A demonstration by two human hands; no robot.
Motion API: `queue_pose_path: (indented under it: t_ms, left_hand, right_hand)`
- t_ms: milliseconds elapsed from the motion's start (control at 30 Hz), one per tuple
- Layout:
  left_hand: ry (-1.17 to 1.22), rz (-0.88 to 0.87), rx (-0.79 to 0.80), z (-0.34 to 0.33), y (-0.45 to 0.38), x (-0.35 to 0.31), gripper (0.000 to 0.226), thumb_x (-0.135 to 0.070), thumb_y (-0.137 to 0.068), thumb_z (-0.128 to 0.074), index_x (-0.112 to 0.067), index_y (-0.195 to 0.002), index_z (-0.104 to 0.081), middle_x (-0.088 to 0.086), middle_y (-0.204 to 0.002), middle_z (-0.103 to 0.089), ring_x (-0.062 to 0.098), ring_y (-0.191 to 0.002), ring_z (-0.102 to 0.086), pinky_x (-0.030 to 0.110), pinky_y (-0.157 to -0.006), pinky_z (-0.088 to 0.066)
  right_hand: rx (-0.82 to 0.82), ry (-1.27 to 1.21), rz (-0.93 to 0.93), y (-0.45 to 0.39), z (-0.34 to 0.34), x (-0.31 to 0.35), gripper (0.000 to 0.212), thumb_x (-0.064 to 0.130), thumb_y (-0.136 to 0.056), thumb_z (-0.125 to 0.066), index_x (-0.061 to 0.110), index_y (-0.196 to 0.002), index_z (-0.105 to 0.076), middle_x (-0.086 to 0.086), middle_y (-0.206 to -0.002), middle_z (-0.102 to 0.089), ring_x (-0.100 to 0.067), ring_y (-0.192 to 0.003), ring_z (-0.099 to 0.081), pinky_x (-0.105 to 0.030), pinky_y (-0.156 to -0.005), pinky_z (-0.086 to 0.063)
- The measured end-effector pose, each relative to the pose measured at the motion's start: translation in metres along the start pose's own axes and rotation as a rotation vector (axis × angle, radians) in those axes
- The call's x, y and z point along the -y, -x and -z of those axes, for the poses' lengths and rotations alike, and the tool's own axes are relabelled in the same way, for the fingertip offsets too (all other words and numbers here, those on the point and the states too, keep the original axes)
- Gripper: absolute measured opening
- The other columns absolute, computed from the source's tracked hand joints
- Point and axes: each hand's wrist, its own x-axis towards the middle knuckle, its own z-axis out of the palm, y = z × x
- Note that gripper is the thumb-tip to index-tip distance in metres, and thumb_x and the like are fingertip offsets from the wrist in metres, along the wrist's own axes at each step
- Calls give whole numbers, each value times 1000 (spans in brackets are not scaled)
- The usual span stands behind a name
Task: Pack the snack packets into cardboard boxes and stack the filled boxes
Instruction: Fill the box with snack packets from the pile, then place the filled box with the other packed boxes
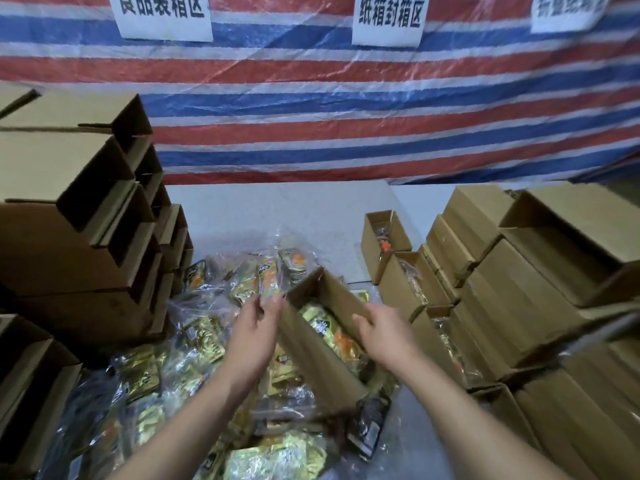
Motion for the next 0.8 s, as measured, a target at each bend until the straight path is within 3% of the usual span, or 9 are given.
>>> queue_pose_path:
  t_ms: [33,100,167,233,333,433,567,667,800]
  left_hand:
    - [9,31,64,-14,1,-9,99,-79,-79,-38,-23,-158,-16,-3,-161,-28,13,-139,-37,38,-115,-30]
    - [69,65,179,-43,2,-25,100,-76,-80,-46,-26,-159,-10,-14,-149,-36,0,-118,-50,24,-101,-42]
    - [123,67,257,-74,-6,-33,89,-67,-86,-55,-28,-156,-18,-22,-126,-40,-8,-99,-51,12,-84,-47]
    - [110,66,280,-102,-20,-38,68,-58,-91,-61,-28,-145,-33,-17,-126,-52,-3,-98,-56,12,-71,-49]
    - [57,78,248,-129,-45,-52,35,-36,-95,-57,-26,-126,-43,-2,-113,-62,9,-93,-61,22,-64,-49]
    - [52,92,286,-145,-75,-68,28,-27,-96,-44,-21,-123,-45,8,-110,-62,22,-92,-61,39,-76,-54]
    - [-10,55,329,-166,-122,-91,29,-34,-97,-39,-16,-118,-49,3,-97,-56,17,-78,-50,31,-63,-40]
    - [7,48,357,-186,-161,-109,34,-34,-97,-40,-12,-122,-49,8,-99,-56,20,-76,-47,31,-61,-37]
    - [45,93,410,-208,-211,-134,33,-37,-99,-42,-16,-122,-48,5,-93,-53,18,-76,-46,30,-60,-35]
  right_hand:
    - [-58,-17,-43,-8,8,-3,27,36,-102,-51,18,-116,-66,-3,-106,-70,-25,-97,-65,-35,-82,-52]
    - [-141,-40,-114,-23,21,-7,37,34,-102,-50,10,-127,-62,-10,-124,-66,-31,-113,-61,-37,-92,-49]
    - [-183,-93,-173,-38,33,-10,40,32,-103,-49,9,-134,-59,-11,-134,-62,-31,-122,-57,-37,-97,-46]
    - [-190,-130,-213,-52,42,-15,41,30,-104,-46,8,-138,-55,-12,-140,-58,-32,-127,-54,-38,-101,-44]
    - [-185,-107,-245,-70,51,-25,38,27,-105,-41,7,-132,-58,-12,-133,-61,-32,-120,-57,-36,-91,-46]
    - [-216,-73,-256,-92,63,-37,29,24,-104,-40,7,-109,-63,-15,-117,-66,-34,-105,-60,-33,-75,-41]
    - [-237,-44,-268,-133,89,-48,31,25,-103,-40,4,-105,-63,-19,-113,-65,-36,-98,-59,-33,-71,-37]
    - [-275,-60,-268,-169,109,-54,26,24,-102,-40,7,-98,-60,-18,-110,-65,-34,-88,-55,-32,-69,-38]
    - [-313,-57,-269,-215,133,-58,29,22,-102,-39,7,-114,-61,-14,-114,-64,-28,-84,-51,-28,-59,-35]
